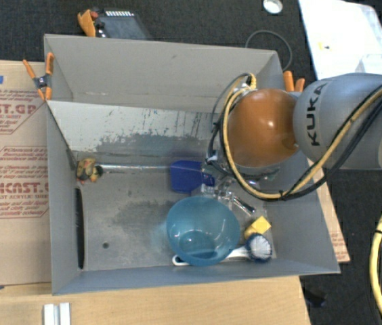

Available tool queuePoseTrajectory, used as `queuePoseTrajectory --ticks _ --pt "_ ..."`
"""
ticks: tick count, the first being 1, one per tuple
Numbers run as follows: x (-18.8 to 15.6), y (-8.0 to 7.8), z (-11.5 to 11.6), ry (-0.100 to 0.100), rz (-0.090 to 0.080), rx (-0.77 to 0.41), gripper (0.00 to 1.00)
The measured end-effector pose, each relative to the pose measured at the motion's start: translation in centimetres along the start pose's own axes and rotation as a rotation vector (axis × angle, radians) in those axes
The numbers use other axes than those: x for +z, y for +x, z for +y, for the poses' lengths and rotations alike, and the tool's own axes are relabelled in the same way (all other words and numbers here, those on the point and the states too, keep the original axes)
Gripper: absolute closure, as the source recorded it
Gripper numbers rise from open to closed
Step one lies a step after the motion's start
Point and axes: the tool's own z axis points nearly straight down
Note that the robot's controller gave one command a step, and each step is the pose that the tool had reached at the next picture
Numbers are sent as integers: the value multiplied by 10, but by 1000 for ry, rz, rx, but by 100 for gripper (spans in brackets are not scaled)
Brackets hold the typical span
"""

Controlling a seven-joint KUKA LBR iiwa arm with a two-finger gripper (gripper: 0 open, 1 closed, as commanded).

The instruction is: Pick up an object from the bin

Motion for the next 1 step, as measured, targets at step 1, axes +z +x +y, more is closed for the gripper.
queuePoseTrajectory --ticks 1 --pt "-51 1 10 -3 -1 27 100"
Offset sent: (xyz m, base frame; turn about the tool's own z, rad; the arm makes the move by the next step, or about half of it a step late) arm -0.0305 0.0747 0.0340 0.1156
